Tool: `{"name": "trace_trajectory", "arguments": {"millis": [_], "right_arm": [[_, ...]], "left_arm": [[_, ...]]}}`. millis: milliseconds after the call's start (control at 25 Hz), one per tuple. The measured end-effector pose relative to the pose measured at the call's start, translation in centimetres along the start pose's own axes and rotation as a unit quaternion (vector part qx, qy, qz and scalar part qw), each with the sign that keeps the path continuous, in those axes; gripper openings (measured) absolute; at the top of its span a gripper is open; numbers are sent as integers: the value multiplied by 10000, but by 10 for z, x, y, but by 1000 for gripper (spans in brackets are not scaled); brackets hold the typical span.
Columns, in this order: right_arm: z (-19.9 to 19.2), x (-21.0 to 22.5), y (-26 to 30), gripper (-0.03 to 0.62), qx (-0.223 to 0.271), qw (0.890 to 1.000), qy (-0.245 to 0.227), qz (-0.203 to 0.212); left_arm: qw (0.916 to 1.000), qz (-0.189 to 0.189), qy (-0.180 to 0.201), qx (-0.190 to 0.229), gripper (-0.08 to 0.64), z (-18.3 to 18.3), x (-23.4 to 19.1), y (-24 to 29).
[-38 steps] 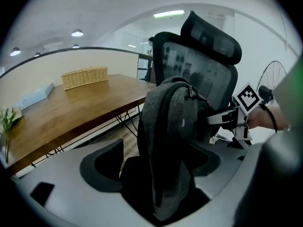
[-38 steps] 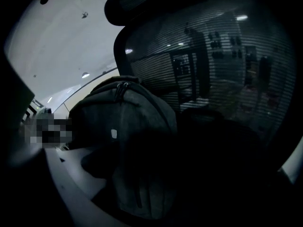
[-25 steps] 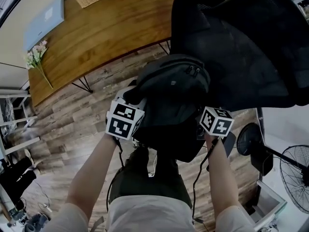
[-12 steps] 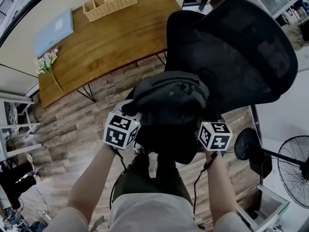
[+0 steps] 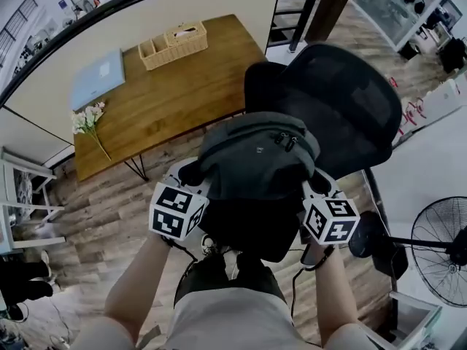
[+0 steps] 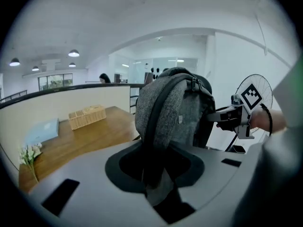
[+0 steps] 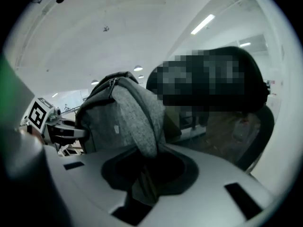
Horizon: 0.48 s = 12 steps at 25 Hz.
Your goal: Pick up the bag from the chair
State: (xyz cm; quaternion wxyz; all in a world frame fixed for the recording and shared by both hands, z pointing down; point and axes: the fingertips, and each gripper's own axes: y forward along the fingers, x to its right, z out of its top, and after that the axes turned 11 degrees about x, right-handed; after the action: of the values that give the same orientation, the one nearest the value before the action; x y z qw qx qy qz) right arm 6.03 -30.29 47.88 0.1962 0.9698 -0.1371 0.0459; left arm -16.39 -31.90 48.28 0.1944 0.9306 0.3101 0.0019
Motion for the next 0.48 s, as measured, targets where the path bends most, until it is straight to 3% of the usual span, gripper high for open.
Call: {"name": "trace_trajectory", "arguments": {"millis": [480], "right_arm": [[142,-40,-59,83,1219,9919,-324,172]], "left_arm": [[9893,-4,985,1072,95,145,9,-68]]}}
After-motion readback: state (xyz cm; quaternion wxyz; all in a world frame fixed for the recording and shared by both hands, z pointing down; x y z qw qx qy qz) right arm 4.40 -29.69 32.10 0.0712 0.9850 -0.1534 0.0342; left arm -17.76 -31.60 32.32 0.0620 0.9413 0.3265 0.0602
